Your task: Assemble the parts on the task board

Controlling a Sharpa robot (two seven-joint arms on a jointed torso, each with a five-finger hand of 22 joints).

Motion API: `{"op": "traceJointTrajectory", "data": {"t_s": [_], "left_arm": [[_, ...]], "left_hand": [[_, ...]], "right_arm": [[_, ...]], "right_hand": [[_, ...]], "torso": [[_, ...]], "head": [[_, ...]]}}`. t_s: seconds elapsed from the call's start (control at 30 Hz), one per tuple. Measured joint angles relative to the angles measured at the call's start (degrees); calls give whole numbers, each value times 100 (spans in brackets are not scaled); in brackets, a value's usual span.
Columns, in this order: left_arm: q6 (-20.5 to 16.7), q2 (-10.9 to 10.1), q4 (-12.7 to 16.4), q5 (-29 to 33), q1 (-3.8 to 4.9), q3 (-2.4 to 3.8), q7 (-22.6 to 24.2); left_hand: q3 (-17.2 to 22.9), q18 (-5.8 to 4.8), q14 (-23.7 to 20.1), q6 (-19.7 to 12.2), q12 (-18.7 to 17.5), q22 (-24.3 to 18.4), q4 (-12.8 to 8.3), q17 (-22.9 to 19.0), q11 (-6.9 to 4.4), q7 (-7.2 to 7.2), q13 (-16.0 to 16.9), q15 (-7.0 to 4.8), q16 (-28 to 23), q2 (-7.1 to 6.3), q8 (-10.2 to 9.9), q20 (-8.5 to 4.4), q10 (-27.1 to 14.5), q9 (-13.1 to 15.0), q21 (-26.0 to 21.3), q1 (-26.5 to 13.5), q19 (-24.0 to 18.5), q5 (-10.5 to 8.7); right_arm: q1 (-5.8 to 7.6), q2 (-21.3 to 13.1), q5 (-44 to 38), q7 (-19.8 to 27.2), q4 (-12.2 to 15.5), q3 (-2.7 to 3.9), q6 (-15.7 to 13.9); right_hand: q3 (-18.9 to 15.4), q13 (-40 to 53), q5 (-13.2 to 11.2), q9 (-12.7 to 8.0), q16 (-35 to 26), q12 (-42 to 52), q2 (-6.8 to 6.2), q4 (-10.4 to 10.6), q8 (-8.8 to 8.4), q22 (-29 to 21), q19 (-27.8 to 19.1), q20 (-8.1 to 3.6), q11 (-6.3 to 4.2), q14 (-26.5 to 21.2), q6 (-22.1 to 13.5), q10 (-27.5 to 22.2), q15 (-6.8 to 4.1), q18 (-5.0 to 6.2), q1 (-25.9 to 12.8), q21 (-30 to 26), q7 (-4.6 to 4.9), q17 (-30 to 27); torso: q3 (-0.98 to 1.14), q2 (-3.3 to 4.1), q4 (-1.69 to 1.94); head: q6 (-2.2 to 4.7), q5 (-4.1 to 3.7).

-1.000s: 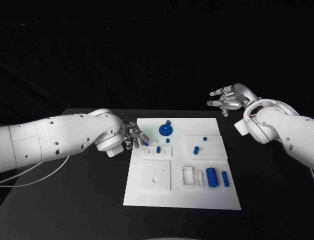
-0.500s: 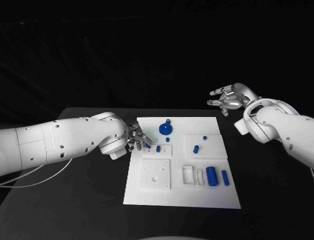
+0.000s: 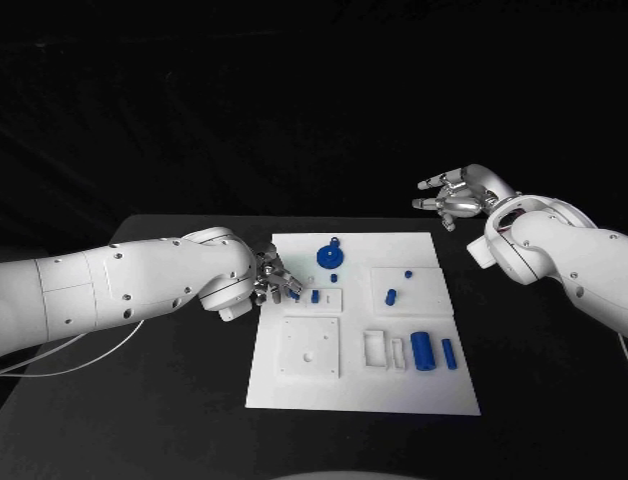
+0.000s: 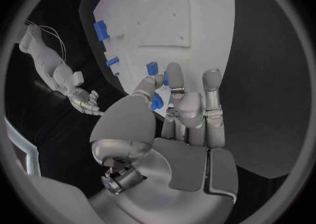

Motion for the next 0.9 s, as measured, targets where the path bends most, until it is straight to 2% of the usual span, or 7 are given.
{"op": "traceJointTrajectory", "data": {"t_s": [0.2, 0.5, 0.9], "left_arm": [[60, 32, -47, -94, -6, 0, -19], [113, 55, -80, -197, -31, 1, -25], [149, 76, -90, -249, -47, 9, -19]], "left_hand": [[0, 0, 0, 1, 0, 0, 0, -17, 0, -2, -5, 0, 0, -8, -1, 0, 0, 14, 0, -9, 0, -4], [1, 0, 0, 1, 0, -1, -2, -17, 0, -7, -5, 1, 0, -35, -1, 0, 0, 19, 0, -36, 0, -7], [49, 0, 0, -3, -1, -2, -50, -17, 0, -16, -5, 2, 0, -42, -2, 0, 0, 17, 0, -43, 0, -8]], "right_arm": [[0, -1, 1, 0, 8, 0, -1], [0, 1, 1, 0, 6, 0, -1], [-2, -1, 2, 0, 6, 0, -1]], "right_hand": [[0, 0, 0, 5, 0, 0, 0, 0, 0, 0, 0, 0, -1, 0, 1, 1, 0, 0, 0, 12, -1, 0], [0, 0, 0, 4, 0, 0, 0, 0, 0, 0, 0, 0, -8, 0, 1, 9, 0, 0, 0, 12, -1, 0], [0, 0, 22, 4, 0, 0, 0, 0, 0, 0, 0, 0, -7, 0, -2, 11, 0, -1, 0, 12, 3, 0]], "torso": [[0, 0, 7], [1, -1, 1], [4, -2, 2]], "head": [[-6, 0], [20, 11], [8, 12]]}}
